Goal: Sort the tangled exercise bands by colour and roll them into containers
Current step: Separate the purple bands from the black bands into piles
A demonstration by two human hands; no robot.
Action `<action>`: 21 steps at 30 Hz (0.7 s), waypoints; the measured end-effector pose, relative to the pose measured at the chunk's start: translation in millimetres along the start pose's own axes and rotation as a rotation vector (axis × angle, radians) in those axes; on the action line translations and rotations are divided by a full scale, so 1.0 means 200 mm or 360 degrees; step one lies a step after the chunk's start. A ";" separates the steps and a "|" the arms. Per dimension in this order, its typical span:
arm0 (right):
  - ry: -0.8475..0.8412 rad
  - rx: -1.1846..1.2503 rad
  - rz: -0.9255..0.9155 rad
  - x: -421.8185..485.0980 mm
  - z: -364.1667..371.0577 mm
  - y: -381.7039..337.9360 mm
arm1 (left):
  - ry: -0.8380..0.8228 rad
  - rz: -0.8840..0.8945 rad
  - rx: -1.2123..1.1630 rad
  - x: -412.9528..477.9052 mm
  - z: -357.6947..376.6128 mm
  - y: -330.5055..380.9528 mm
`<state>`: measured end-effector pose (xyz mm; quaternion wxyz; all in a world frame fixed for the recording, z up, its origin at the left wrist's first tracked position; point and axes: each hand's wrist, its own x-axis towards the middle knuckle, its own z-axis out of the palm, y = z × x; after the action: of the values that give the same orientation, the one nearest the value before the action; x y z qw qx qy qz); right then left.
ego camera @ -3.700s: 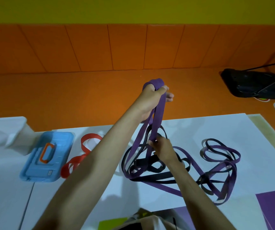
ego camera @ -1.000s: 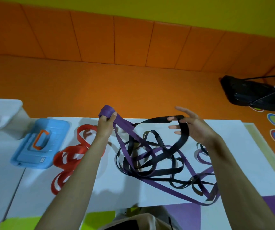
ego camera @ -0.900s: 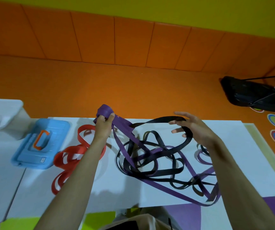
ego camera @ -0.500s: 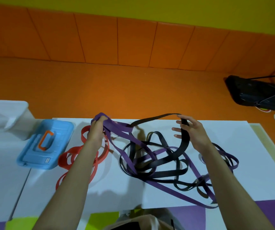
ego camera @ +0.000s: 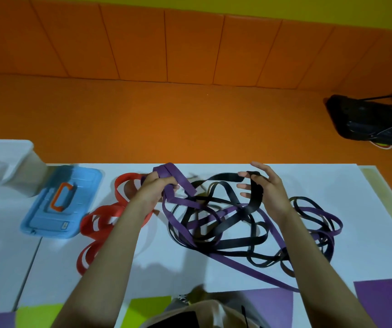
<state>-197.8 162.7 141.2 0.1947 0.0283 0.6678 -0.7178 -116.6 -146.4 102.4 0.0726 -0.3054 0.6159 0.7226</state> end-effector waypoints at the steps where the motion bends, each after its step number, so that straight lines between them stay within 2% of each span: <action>1: 0.0009 0.0012 -0.0009 0.00 -0.01 0.00 | -0.0053 0.0008 0.0069 0.01 0.00 -0.02; 6: 0.0065 0.0022 0.0010 0.03 -0.03 0.03 | -0.0152 -0.0165 0.0489 0.12 -0.03 -0.30; 8: 0.0051 0.0033 0.0050 0.05 -0.04 0.07 | -0.0099 -0.0240 0.0639 0.07 0.01 -0.35; 11: -0.0006 0.0044 0.0106 0.08 -0.04 0.12 | -0.0010 -0.0233 0.0497 -0.02 0.10 -0.38; 16: -0.0058 0.0106 0.0162 0.12 -0.06 0.16 | 0.0378 -0.0204 0.0262 -0.01 0.15 -0.50; 19: -0.0034 0.0096 0.0160 0.15 -0.10 0.17 | 0.0553 -0.0081 0.0431 -0.02 0.13 -0.54; 21: -0.0008 0.0113 0.0135 0.16 -0.14 0.16 | 0.0579 0.0073 0.0510 -0.06 0.11 -0.53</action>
<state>-223.1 180.5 98.3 0.2254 0.0616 0.6397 -0.7323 -64.3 -97.8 20.4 -0.0085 -0.4010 0.7324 0.5502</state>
